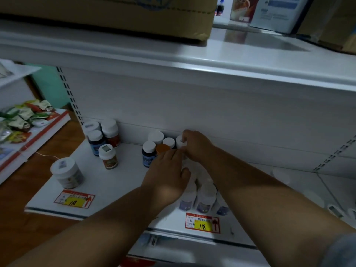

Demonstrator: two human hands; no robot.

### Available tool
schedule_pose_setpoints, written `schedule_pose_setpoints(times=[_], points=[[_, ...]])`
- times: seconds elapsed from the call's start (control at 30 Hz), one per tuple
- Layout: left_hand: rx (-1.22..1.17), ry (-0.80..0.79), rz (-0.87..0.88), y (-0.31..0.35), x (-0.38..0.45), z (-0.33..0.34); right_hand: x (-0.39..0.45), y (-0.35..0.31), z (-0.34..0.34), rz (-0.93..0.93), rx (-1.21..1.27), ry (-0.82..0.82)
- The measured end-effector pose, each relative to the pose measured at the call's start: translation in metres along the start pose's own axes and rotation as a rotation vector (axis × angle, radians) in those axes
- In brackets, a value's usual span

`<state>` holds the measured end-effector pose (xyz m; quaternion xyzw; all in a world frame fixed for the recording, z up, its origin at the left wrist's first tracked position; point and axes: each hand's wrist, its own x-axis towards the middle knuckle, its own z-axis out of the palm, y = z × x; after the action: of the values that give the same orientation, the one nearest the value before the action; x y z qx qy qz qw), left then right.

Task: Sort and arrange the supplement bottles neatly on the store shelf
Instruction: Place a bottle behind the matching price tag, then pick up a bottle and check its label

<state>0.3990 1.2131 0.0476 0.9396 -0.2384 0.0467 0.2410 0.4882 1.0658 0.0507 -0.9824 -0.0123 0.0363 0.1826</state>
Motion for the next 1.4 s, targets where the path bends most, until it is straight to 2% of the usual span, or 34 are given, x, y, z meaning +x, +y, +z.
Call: schedule_pose_setpoints(times=[0.2,0.3,0.4,0.53,0.67,0.8,0.87,0.97,1.07,1.17,1.27,1.4], points=[[0.019,0.086,0.012,-0.008,-0.002,-0.006,0.004,0.005,0.009,0.011,0.128,0.123],[0.022,0.094,0.005,-0.003,-0.002,-0.011,-0.011,0.011,-0.005,0.077,0.318,0.256],[-0.073,0.113,-0.028,0.003,0.0,-0.016,-0.03,0.016,-0.025,0.15,0.512,0.338],[-0.272,0.15,-0.063,0.016,0.002,-0.015,-0.071,0.01,-0.05,0.111,1.069,0.239],[-0.561,0.233,0.015,0.037,-0.009,-0.009,-0.103,0.003,-0.061,0.111,1.218,0.14],[-0.649,0.209,0.084,0.047,-0.017,0.002,-0.132,0.002,-0.067,0.044,1.37,0.027],[-0.671,0.198,0.105,0.049,-0.019,0.006,-0.141,0.002,-0.064,0.059,1.461,0.058],[-0.672,0.235,0.085,0.051,-0.028,0.011,-0.145,0.006,-0.054,0.197,1.62,0.109],[-0.647,0.256,0.044,0.051,-0.036,0.012,-0.151,-0.002,-0.052,0.298,1.683,0.09],[-0.647,0.272,0.039,0.051,-0.047,0.007,-0.152,-0.013,-0.045,0.19,1.614,0.045],[-0.604,0.356,-0.029,0.046,-0.07,-0.001,-0.154,-0.031,-0.034,0.099,1.488,0.003],[-0.467,0.401,-0.151,0.027,-0.103,-0.012,-0.159,-0.06,-0.018,0.02,1.509,-0.025]])
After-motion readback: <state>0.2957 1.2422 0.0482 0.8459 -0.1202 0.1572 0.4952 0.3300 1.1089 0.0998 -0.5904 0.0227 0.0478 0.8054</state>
